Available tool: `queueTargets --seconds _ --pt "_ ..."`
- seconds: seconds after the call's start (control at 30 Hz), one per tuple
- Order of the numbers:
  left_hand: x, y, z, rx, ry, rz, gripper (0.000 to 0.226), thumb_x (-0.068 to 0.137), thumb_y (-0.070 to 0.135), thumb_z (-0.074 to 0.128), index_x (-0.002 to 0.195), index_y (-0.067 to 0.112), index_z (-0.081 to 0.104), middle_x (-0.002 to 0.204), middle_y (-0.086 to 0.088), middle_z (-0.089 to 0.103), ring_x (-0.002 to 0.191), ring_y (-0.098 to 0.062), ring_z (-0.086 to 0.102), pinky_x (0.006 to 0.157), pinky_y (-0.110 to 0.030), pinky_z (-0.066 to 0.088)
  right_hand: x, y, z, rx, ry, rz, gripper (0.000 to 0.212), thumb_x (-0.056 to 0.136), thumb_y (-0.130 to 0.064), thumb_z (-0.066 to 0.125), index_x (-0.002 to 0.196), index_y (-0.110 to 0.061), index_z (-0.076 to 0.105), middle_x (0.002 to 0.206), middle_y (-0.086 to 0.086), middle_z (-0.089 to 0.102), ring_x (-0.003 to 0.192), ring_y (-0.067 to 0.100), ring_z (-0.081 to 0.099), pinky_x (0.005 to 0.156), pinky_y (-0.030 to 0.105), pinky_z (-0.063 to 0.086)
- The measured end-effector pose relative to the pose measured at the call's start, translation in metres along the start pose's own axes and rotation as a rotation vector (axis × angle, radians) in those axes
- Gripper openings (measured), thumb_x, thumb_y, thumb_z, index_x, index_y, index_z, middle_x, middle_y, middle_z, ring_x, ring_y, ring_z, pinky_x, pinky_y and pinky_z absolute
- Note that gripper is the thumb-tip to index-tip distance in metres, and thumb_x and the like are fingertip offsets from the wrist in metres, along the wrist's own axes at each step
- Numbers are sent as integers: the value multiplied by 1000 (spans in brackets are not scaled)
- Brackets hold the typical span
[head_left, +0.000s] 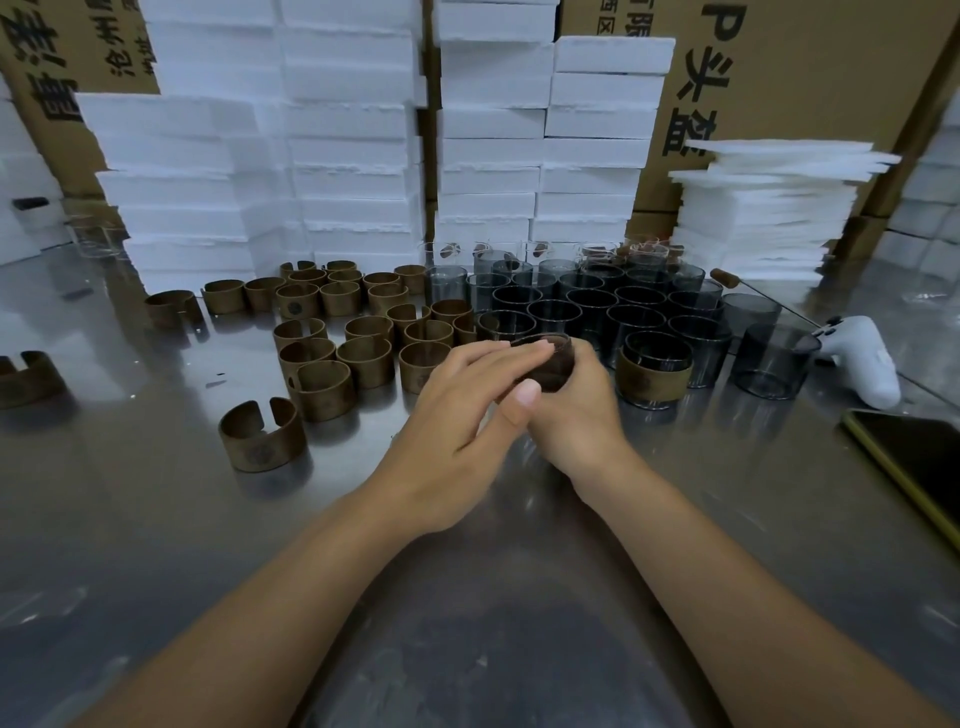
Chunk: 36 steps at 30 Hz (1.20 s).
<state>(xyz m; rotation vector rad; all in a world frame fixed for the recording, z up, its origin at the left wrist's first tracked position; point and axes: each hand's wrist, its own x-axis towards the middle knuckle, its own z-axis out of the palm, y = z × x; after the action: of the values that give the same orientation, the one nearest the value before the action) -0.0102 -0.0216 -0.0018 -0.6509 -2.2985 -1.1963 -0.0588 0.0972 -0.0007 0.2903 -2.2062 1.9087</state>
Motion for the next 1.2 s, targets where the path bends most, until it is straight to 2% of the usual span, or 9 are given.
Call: queueTargets --seconds 0.2,0.33,0.5,0.67,0.77,0.87,0.93,1.03,1.2 --pt "2 -7 -3 -17 37 -15 34 93 48 32 124 45 43 127 27 48 130 -1 37 112 -30 29 1 -2 -1 94 18 43 50 67 -13 80 110 -17 55 97 -1 66 87 13 64 80 30 54" --pt "3 -12 -6 -7 66 -49 33 96 44 34 127 40 44 125 31 46 128 7 35 106 -11 26 1 -2 0 142 -7 46 50 69 -13 80 112 -19 55 96 -2 67 83 11 64 71 25 52" --pt "4 -13 -7 -24 83 -102 37 95 40 31 130 37 42 125 31 44 126 11 33 102 -5 24 0 -3 0 167 -59 28 45 70 -13 80 98 -34 52 96 -4 66 85 10 65 72 23 52" --pt "4 -14 -7 -65 92 -154 40 93 48 29 131 41 39 126 27 46 127 12 31 100 -1 22 -3 -6 1 190 -133 -8 46 72 -8 79 103 -30 54 96 -7 66 81 -1 65 68 15 51" --pt "5 -14 -7 -103 109 -171 44 92 52 29 133 41 41 129 20 48 127 13 32 103 -8 26 -4 -6 2 177 -174 -25 47 71 -3 78 108 -22 56 92 -7 67 76 -5 64 64 12 48" --pt "6 -12 -6 -144 123 -196 45 92 49 30 133 38 44 132 15 50 129 5 37 109 -25 33 -4 -4 3 143 -209 -28 49 68 -6 80 106 -26 57 94 -8 67 86 3 65 69 18 49" --pt "7 -10 -7 -144 128 -201 50 91 48 30 135 31 47 134 12 51 129 2 41 111 -29 34 -4 -3 3 124 -237 -31 48 67 -6 80 102 -30 57 90 -13 67 84 0 65 66 15 49" --pt "8 -6 -7 -107 113 -162 47 92 45 30 133 30 48 126 22 51 124 9 42 107 -21 32 -4 -1 3 137 -278 -24 45 68 -1 79 100 -25 58 81 -13 68 74 -4 65 61 14 49" --pt "4 1 -1 31 64 -18 45 96 45 31 132 27 50 130 23 46 135 2 32 116 -43 22 -2 -1 4 112 -296 -33 45 76 6 71 115 -10 55 95 2 68 74 -3 65 59 12 50"
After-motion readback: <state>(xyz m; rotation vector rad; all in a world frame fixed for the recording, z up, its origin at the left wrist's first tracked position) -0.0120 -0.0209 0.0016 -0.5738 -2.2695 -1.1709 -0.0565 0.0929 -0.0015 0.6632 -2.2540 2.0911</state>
